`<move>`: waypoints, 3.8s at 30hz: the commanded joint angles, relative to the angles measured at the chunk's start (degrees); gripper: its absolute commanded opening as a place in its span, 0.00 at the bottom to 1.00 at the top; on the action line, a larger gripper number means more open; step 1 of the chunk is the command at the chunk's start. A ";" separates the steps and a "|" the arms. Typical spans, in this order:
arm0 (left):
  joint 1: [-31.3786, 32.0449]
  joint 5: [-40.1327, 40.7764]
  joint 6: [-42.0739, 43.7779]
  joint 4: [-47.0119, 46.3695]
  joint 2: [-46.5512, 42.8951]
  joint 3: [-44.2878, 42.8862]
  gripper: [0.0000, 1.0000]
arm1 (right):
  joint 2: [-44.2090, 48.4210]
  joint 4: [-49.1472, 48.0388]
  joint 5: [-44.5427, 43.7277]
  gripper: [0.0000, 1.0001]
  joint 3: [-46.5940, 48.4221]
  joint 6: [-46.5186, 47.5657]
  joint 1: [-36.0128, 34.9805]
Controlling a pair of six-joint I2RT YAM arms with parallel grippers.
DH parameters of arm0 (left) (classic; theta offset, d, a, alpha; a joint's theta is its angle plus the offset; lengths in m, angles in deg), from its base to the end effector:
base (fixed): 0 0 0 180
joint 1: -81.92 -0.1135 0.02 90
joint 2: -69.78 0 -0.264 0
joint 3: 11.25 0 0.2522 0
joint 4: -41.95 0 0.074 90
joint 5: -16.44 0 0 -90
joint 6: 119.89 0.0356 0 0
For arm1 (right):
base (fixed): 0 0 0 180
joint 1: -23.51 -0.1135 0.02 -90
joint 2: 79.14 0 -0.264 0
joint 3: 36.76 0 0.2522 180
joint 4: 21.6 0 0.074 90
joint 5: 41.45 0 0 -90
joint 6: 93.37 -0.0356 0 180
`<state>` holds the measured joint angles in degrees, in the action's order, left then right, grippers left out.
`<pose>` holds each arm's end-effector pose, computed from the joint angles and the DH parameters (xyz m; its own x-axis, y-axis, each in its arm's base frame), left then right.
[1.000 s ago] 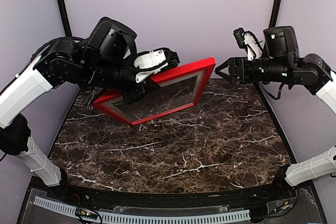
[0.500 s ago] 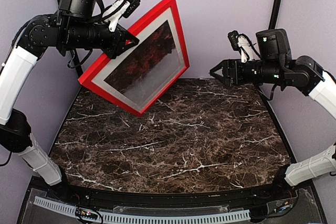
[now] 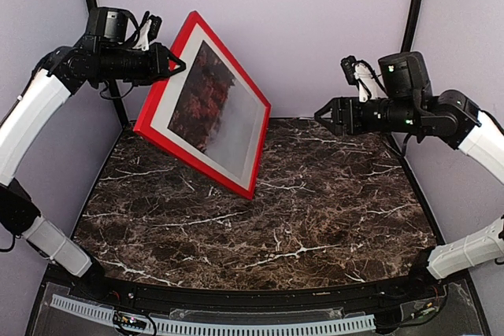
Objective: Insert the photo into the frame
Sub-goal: Place the photo frame at the center of the board, then rotate the photo frame at the center of the board.
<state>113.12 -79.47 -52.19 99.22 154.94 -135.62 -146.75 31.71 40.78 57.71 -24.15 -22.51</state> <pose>0.2523 -0.1571 0.5021 -0.4726 -0.1550 -0.8675 0.4536 0.8012 -0.3903 0.1717 0.1710 0.4229 -0.5123 -0.0247 -0.8584 -0.4783 0.8384 0.2613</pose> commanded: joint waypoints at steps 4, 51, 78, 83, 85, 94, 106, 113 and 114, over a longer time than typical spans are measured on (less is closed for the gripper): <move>-6.20 -15.96 -22.46 -35.32 -11.22 17.57 0.00 | 1.58 -3.37 -0.16 0.76 -2.16 -1.85 0.27; -7.96 -15.76 -55.29 -74.31 -15.55 78.81 0.36 | -8.63 -8.03 7.58 0.77 -16.87 -7.42 13.24; 0.78 -15.01 -54.83 -72.17 -16.58 100.30 0.77 | -8.39 -16.30 12.45 0.77 -32.63 -13.41 11.05; 0.79 -13.05 -51.62 -63.39 -22.71 101.21 0.90 | -7.90 -16.67 10.92 0.77 -34.60 -15.99 6.89; 0.79 -11.86 -50.25 -59.29 -25.45 101.20 0.98 | -7.88 -16.98 10.36 0.77 -35.43 -17.32 5.15; 0.75 -3.19 -38.20 -41.72 -35.83 94.97 0.99 | -8.20 -21.62 8.84 0.77 -40.94 -25.91 -3.36; -2.82 -0.14 -13.86 -35.60 -20.64 70.44 0.99 | -12.22 -26.68 7.61 0.77 -43.72 -31.78 -10.89; -8.50 -5.03 -3.47 -34.68 -4.65 59.12 0.99 | -17.03 -28.32 5.91 0.78 -41.14 -29.61 -9.93; -9.42 -5.36 -1.89 -34.61 -3.25 57.09 0.99 | -17.93 -28.67 5.97 0.78 -40.74 -29.20 -9.23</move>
<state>106.22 -82.14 -63.23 62.57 147.03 -73.11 -161.88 5.75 48.51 14.91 -54.60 -32.89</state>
